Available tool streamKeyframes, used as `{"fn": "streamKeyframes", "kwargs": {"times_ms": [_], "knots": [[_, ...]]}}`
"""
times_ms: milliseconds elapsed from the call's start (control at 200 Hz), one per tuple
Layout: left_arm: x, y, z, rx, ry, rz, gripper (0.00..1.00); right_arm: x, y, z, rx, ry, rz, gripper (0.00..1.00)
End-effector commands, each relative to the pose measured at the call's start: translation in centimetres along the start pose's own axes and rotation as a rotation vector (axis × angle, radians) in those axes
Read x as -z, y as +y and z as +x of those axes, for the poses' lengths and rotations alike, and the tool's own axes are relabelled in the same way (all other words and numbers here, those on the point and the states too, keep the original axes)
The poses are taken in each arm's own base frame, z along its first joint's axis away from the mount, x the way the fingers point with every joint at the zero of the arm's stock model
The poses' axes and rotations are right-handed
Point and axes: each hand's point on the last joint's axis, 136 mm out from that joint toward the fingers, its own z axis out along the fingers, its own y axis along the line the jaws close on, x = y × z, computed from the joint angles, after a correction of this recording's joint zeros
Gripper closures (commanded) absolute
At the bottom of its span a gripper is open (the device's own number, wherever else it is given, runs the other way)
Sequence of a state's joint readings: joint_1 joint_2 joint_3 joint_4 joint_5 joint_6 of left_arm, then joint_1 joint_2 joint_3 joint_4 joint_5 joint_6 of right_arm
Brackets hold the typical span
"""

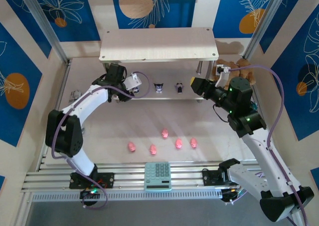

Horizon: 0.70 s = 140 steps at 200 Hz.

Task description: Place and organize the plastic toys onto the shelf

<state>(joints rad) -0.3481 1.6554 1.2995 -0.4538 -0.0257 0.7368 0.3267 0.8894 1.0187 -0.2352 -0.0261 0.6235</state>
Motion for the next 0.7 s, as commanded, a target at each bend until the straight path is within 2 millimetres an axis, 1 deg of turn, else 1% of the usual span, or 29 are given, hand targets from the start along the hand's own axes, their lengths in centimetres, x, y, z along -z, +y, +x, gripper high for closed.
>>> {"fn": "streamKeyframes", "kwargs": {"times_ms": [0,100,205,255,320,375,405,470,520,595,655,695], "knots": [[2.3,-0.8,0.0,0.032,-0.027,0.014,0.31,0.4,0.4,0.0,-0.001,-0.006,-0.019,0.45],[3.6,-2.1,0.0,0.044,-0.037,0.029,0.33,0.6,0.3,0.4,0.003,0.014,-0.010,0.45],[5.1,-4.1,0.3,0.058,-0.041,0.047,0.35,1.2,0.1,0.8,0.015,0.042,0.014,0.45],[6.2,-5.0,0.4,0.072,-0.041,0.045,0.36,1.5,-0.2,1.2,0.017,0.065,0.035,0.45],[8.2,-5.8,0.2,0.114,-0.054,0.024,0.38,2.1,-0.8,2.0,0.010,0.108,0.076,0.45],[10.4,-6.4,-0.4,0.198,-0.083,0.018,0.40,2.7,-1.4,3.1,-0.002,0.167,0.119,0.45],[11.7,-6.8,-1.0,0.263,-0.105,0.038,0.43,3.1,-1.9,3.8,-0.012,0.201,0.151,0.45],[14.8,-7.2,-2.1,0.429,-0.164,0.073,0.51,4.1,-3.0,5.7,-0.042,0.302,0.225,0.47],[16.8,-7.3,-2.7,0.561,-0.224,0.100,0.53,4.9,-3.7,7.4,-0.068,0.381,0.278,0.49],[18.6,-7.7,-3.6,0.729,-0.323,0.150,0.53,6.2,-4.9,10.0,-0.108,0.488,0.361,0.50],[18.8,-8.1,-3.8,0.810,-0.358,0.184,0.52,7.1,-5.8,12.3,-0.138,0.550,0.421,0.51],[18.6,-8.4,-3.7,0.835,-0.353,0.193,0.52,7.7,-6.4,13.9,-0.149,0.593,0.461,0.52]]}}
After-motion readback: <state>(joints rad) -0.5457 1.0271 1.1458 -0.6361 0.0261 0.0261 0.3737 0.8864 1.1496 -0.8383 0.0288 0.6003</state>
